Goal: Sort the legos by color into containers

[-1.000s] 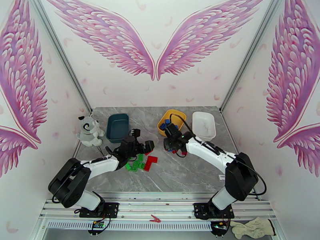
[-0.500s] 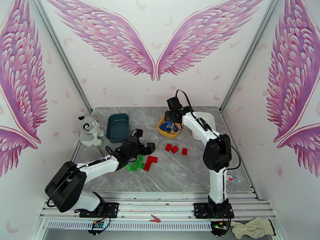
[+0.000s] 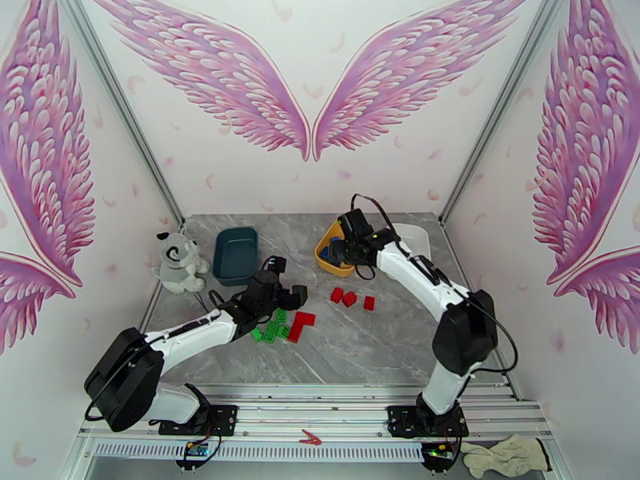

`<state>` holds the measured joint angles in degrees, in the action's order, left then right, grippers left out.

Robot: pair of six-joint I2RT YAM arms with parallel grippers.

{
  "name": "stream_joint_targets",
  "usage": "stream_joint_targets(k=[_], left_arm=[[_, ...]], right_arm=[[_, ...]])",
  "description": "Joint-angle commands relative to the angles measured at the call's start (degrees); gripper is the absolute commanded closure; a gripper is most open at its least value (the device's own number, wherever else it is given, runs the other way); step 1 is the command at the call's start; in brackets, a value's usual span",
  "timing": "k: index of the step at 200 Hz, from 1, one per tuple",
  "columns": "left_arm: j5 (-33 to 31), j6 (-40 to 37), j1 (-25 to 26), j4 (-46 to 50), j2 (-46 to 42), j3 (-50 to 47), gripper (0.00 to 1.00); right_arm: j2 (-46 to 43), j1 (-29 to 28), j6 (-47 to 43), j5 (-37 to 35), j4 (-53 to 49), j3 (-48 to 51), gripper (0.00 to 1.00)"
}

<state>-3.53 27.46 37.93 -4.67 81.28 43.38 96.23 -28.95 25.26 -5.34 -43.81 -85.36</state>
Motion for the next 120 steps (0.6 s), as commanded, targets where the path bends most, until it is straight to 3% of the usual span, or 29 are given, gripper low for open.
stream_joint_targets(k=[1, 43, 120], left_arm=[[-3.8, -3.4, 0.2, 4.5, 0.4, 3.7, 0.17], [-2.2, -6.4, 0.2, 7.8, 7.3, 8.6, 0.22], [-0.5, -10.3, -0.4, 13.7, 18.2, 16.3, 0.17]], right_arm=[[-7.1, -1.1, 0.4, 3.9, 2.9, 10.0, 0.35], [-17.4, -1.9, 1.1, 8.6, 9.1, 25.8, 0.31], [-19.1, -3.4, 3.4, 16.7, 21.2, 36.0, 0.28]])
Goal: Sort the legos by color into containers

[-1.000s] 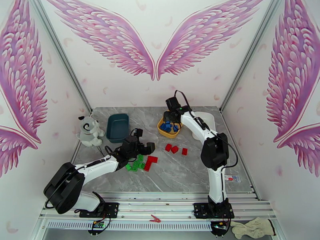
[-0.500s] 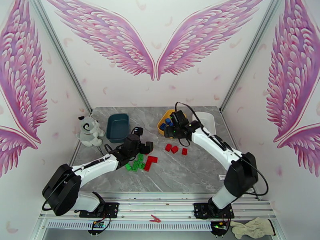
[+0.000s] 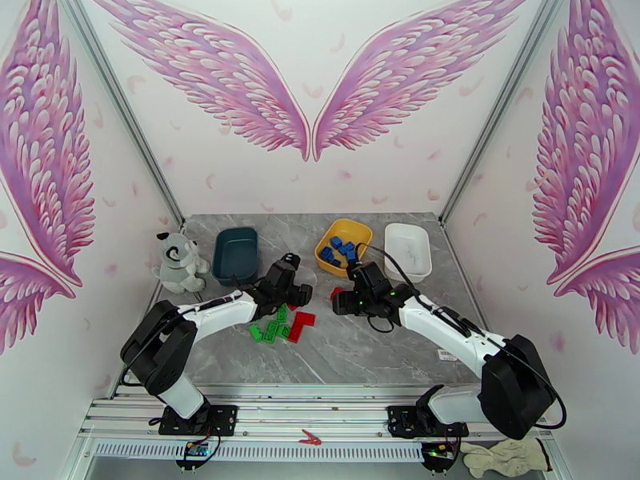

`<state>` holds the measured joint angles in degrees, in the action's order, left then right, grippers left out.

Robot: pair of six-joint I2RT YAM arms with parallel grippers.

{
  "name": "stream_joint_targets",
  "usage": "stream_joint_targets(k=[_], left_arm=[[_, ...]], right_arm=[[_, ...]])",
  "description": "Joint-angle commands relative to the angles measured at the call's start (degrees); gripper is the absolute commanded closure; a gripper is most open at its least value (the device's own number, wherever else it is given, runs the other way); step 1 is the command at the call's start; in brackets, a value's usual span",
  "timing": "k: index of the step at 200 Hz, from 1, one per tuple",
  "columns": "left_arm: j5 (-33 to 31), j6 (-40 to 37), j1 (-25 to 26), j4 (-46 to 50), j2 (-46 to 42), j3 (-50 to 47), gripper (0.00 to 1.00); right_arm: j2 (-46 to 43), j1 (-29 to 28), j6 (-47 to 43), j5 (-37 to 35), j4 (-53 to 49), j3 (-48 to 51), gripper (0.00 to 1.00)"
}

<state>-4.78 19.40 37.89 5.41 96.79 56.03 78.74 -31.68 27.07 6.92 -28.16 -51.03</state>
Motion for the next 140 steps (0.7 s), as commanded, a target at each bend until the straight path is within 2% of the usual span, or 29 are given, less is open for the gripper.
stream_joint_targets(k=[1, 69, 111, 140], left_arm=[[0.7, -2.3, -0.3, 3.7, 2.8, 3.8, 0.17], [-1.7, -3.9, -0.3, 10.4, 10.7, 10.0, 0.24], [-1.5, -4.4, -0.1, 12.4, 10.2, 10.5, 0.27], [-0.4, -4.6, 0.0, 12.7, 10.1, 10.3, 0.35]], right_arm=[[-1.7, -0.7, 1.6, 4.5, 5.7, 1.7, 0.28], [-4.8, -0.7, 1.0, 2.6, 5.6, 3.6, 0.26], [-4.7, -0.7, 0.6, 0.8, 5.1, 3.5, 0.25], [-4.5, -0.6, 0.6, 0.4, 5.0, 3.3, 0.25]])
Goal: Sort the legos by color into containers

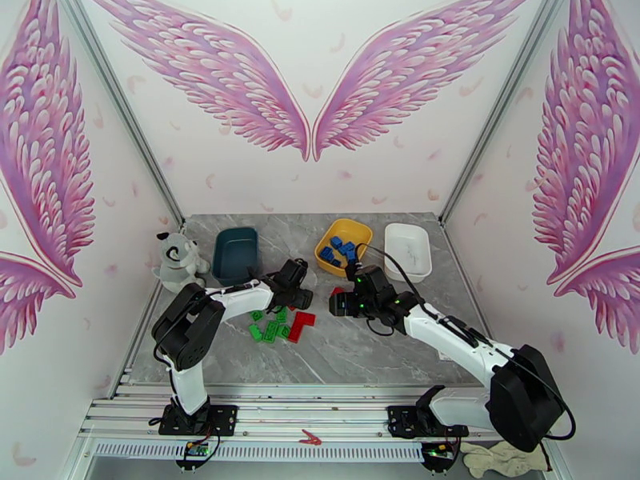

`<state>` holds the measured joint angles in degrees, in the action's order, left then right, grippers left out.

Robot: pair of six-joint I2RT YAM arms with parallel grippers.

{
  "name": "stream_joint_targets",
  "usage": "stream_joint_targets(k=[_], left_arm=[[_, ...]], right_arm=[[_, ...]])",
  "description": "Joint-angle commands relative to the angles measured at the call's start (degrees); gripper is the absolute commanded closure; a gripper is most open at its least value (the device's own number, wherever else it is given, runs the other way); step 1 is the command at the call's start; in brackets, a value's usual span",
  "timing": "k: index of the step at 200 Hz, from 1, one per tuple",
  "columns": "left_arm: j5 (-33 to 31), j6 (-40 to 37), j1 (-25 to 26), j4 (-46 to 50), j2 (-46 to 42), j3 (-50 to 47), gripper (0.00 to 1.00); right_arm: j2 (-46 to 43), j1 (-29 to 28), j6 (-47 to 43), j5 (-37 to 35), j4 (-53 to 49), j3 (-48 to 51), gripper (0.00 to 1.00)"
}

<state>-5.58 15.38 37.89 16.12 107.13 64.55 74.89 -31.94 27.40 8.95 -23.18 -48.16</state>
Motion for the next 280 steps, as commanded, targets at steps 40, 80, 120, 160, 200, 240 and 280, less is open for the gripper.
stream_joint_targets(k=[40, 80, 120, 160, 200, 240, 280], left_arm=[[0.8, -0.7, 0.3, 2.7, 0.2, 2.4, 0.41], [-0.9, -1.3, 1.5, 4.2, 1.1, 3.5, 0.37], [-2.6, -1.7, 1.9, 5.8, 2.8, 5.0, 0.39], [-3.2, -1.8, 1.9, 6.9, 4.4, 6.2, 0.43], [-3.7, -1.9, 1.8, 7.1, 4.8, 6.5, 0.50], [-4.7, -1.5, 1.6, 6.2, 2.9, 5.8, 0.60], [-3.3, -0.1, -0.3, 4.9, -2.6, 4.2, 0.64]], right_arm=[[-0.6, -0.4, 0.2, -1.9, -0.1, 0.4, 0.25], [-0.3, -0.4, 0.3, -1.7, 0.0, 0.4, 0.25], [-0.1, -0.4, 0.4, -1.7, 0.1, 0.4, 0.23], [-0.4, -0.4, 0.4, -1.6, 0.2, 0.5, 0.23], [-0.3, -0.4, 0.5, -1.4, 0.3, 0.6, 0.23], [-0.1, -0.4, 1.0, -0.6, 1.1, 0.8, 0.24], [1.1, -0.7, 3.2, 3.4, 4.4, 0.7, 0.25]])
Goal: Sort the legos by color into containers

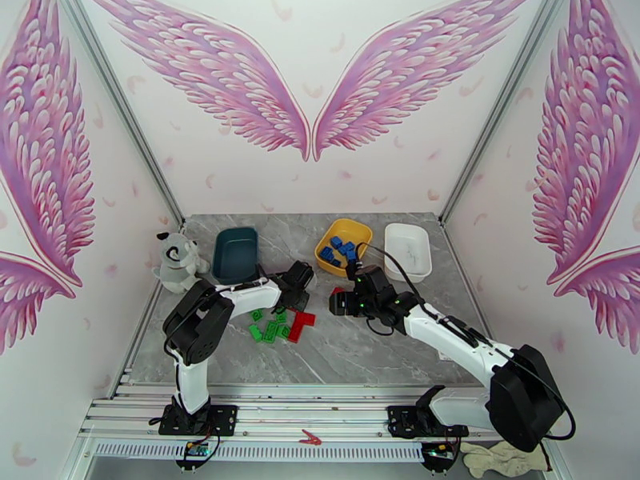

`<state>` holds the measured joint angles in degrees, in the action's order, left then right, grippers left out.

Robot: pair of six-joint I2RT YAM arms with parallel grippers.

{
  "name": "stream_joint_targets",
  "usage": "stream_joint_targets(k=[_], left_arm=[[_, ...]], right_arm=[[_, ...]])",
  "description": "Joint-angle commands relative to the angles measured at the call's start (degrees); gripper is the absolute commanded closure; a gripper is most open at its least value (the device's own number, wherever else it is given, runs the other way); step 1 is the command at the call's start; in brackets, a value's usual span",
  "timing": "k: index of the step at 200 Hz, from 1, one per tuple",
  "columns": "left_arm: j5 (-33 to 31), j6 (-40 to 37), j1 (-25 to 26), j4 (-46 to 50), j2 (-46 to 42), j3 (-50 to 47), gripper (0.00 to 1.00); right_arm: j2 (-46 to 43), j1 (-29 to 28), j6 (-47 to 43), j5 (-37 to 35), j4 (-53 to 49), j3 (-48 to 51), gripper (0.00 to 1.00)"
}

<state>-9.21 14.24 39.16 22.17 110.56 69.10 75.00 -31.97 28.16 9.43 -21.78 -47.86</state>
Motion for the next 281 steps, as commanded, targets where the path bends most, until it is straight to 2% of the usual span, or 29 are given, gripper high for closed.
stream_joint_targets(k=[1, 33, 66, 90, 120, 145, 161, 188, 223, 250, 281], left_arm=[[0.3, 1.1, -1.6, -1.2, -6.2, -0.4, 0.64], [0.8, 2.4, -6.7, -2.2, -12.2, -2.6, 0.65], [-0.4, 3.3, -14.4, -3.5, -16.0, -3.3, 0.65], [-0.7, 4.8, -21.2, -5.4, -16.9, -3.2, 0.65], [-0.2, 5.9, -27.6, -6.6, -13.6, 0.6, 0.64], [-0.5, 4.9, -29.2, -5.6, -8.7, 7.1, 0.62], [0.3, 4.5, -29.9, -4.7, -5.8, 10.4, 0.56], [0.2, 5.4, -29.8, -5.0, -6.1, 11.0, 0.35], [1.2, 8.9, -27.4, -8.7, -14.6, 3.2, 0.29], [-1.4, 9.7, -19.8, -11.1, -23.4, -5.5, 0.26], [-4.2, 11.1, -9.0, -13.4, -32.5, -16.8, 0.26]], right_arm=[[1.1, -0.7, 2.6, 3.1, 3.0, 0.2, 0.25], [4.2, -3.4, 3.5, 4.1, 0.7, -5.9, 0.25], [8.4, -6.9, 3.4, 2.9, 0.6, -11.9, 0.25], [10.7, -8.0, 3.2, 2.6, 2.7, -11.8, 0.25], [12.6, -8.2, 2.7, 3.2, 3.5, -11.1, 0.24], [12.6, -8.2, 2.3, 3.2, 4.2, -9.8, 0.24], [12.2, -8.2, 1.9, 2.3, 3.6, -9.4, 0.23], [11.9, -8.2, 1.5, 1.2, 2.9, -8.7, 0.19], [11.9, -8.1, 2.0, 0.9, 2.6, -8.4, 0.19], [11.8, -7.5, 3.0, 0.9, 2.5, -7.8, 0.20], [11.9, -5.5, 4.9, 2.6, 3.2, -6.3, 0.26]])
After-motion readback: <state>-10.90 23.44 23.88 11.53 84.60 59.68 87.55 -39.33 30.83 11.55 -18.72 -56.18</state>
